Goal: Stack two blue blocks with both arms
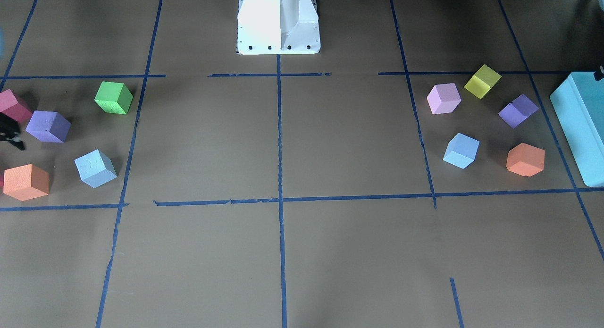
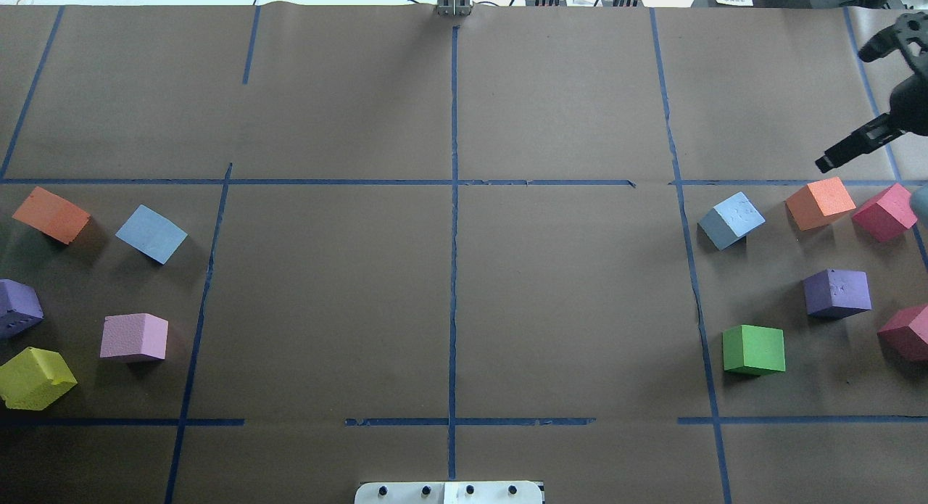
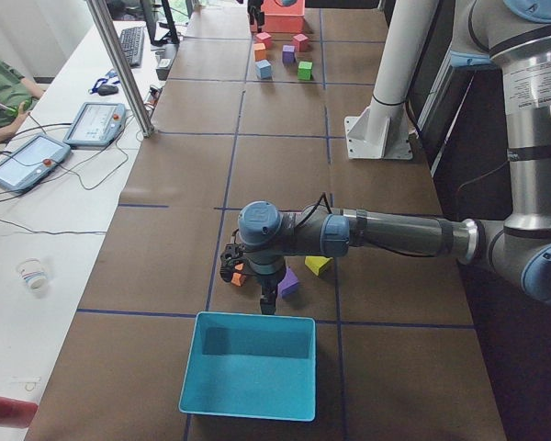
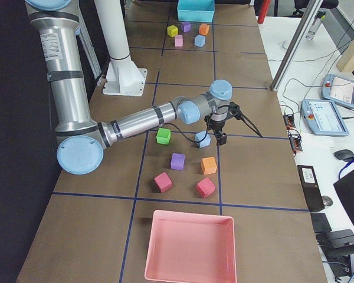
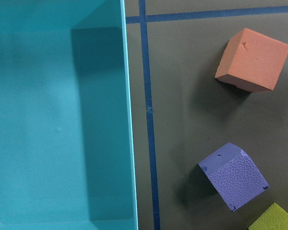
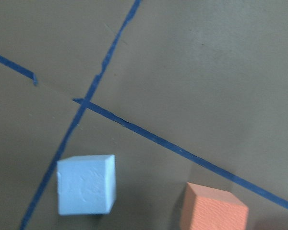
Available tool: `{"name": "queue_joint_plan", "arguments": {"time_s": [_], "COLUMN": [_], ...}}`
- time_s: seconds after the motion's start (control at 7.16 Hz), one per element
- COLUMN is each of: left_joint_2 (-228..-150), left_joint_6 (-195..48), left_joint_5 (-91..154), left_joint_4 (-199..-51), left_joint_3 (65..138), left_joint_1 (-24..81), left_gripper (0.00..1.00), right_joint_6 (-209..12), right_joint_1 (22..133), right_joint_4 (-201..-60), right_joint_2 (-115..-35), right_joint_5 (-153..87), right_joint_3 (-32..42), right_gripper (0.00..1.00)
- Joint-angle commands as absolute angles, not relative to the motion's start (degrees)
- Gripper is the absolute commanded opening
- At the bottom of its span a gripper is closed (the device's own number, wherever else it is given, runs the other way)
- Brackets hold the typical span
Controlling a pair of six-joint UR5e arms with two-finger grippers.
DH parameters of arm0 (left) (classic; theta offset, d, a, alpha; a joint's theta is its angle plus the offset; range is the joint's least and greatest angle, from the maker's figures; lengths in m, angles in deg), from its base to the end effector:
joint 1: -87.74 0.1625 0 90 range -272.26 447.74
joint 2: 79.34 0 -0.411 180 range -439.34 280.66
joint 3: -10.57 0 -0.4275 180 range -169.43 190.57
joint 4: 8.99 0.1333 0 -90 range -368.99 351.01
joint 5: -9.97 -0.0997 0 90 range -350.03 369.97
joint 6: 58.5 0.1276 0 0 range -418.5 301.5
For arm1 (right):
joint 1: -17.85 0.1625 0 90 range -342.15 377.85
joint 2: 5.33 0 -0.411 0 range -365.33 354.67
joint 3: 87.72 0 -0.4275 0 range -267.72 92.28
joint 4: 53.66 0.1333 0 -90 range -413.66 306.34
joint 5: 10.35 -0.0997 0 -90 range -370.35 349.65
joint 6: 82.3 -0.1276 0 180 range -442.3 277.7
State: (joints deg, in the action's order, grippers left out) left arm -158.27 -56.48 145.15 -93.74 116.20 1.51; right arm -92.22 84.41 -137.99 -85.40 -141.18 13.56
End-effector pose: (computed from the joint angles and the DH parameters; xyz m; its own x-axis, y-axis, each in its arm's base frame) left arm -0.0134 -0.4477 0.6230 0.7012 0.0730 -0.7093 -0.0905 0.9958 0.0130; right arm -0.1937 -0.5722 0.4537 0.6291 -0.4227 0.6523 0.2502 0.9047 0.3449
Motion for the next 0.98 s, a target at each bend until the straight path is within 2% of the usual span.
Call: {"name": "queue_joint_plan", "arguments": {"time_s": [0.0,0.84], "left_joint_2": [-158.3,-158.3], "left_joint_6": [-56.5,-56.5], "left_joint_5": [145.1,145.1], "left_joint_4": [-93.8,-93.7], "left_joint_3": [116.2,116.2], "left_joint_1": [1.5,1.5], "left_gripper": [1.0,1.0], "right_joint_6": [-102.7,-102.4], "right_joint_1": [76.9,69.7], "right_joint_4": [-137.9,-137.7], "right_joint_2": [-82.4,-82.6], "right_joint_5": [-138.6,-131.9], "right_joint_3": [13.2,6.9], "right_gripper": [1.0,1.0]}}
